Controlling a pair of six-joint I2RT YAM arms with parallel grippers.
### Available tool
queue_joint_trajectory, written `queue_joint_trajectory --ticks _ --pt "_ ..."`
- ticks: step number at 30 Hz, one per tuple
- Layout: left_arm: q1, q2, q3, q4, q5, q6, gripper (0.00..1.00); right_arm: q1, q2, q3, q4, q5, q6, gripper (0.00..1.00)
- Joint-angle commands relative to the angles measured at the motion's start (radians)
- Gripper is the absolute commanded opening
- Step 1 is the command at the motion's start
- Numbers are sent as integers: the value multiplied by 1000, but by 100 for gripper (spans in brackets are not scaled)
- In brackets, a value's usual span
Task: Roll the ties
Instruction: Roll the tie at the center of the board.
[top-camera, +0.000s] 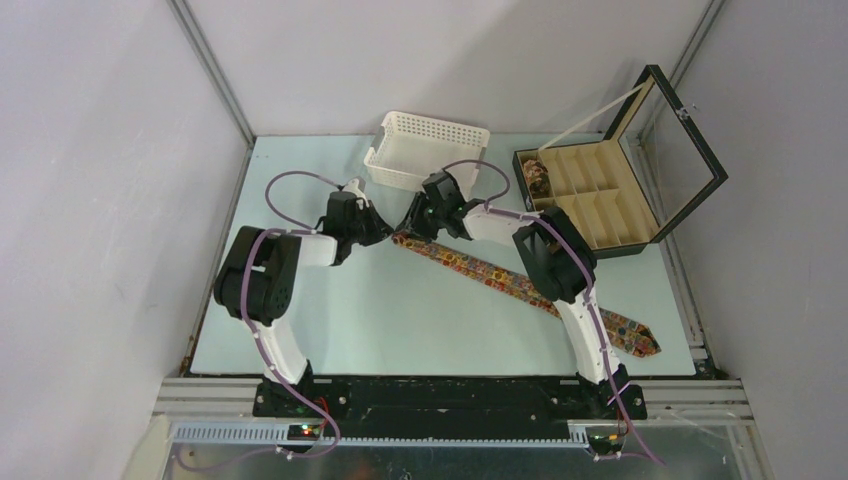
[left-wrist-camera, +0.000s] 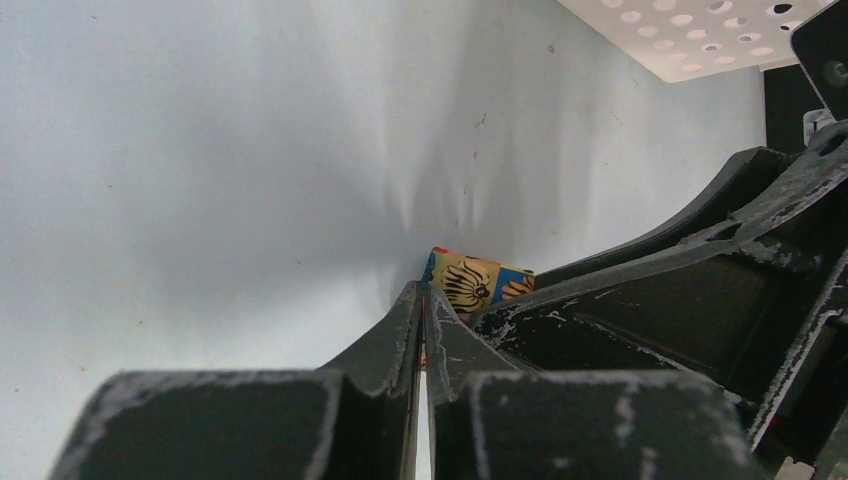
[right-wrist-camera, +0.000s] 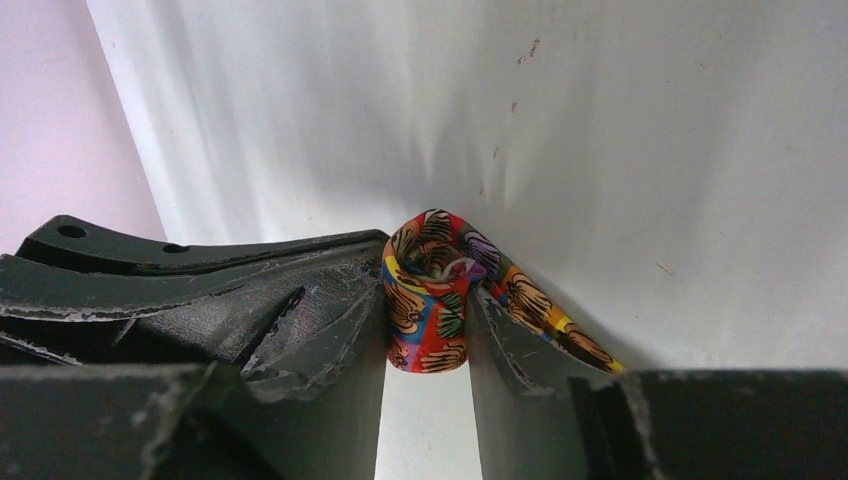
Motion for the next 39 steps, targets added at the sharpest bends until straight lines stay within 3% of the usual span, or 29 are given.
queue_joint_trajectory --ticks 1,11,14,21,32,39 --pt "4 -3 32 23 18 3 7 -2 1 -33 89 -30 16 34" --pt "6 -25 24 30 34 12 7 -7 -35 -140 236 -67 27 28" --pt "6 -32 16 38 40 14 7 -10 -45 -171 265 -66 22 31" --pt "4 -55 -8 74 75 12 8 -14 -61 -192 255 -52 2 34" --pt "3 -88 -37 82 81 16 8 -20 -70 -212 255 -41 -4 25" --pt "-7 -128 -86 93 91 6 7 -24 -68 -215 250 -39 4 28"
